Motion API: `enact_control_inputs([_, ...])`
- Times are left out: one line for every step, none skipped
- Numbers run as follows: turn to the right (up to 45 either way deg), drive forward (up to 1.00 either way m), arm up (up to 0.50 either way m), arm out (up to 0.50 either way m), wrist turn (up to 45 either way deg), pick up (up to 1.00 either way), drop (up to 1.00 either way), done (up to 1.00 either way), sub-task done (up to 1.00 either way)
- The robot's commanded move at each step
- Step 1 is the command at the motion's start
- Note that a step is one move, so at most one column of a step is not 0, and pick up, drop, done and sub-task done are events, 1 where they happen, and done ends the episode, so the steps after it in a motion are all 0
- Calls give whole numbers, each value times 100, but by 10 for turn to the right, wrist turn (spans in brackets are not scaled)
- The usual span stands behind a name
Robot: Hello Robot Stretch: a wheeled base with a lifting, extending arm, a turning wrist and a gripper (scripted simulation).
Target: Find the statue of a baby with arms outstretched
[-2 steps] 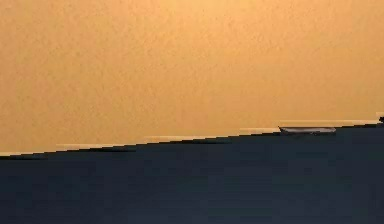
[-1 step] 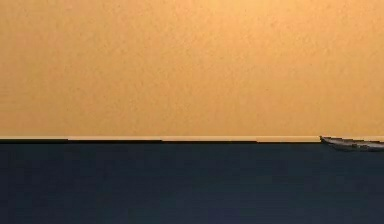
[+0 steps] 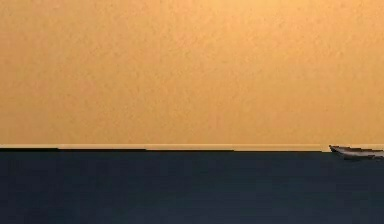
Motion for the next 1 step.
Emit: enact_control_inputs([-60, 0, 0, 0, 0, 0, 0, 0, 0])
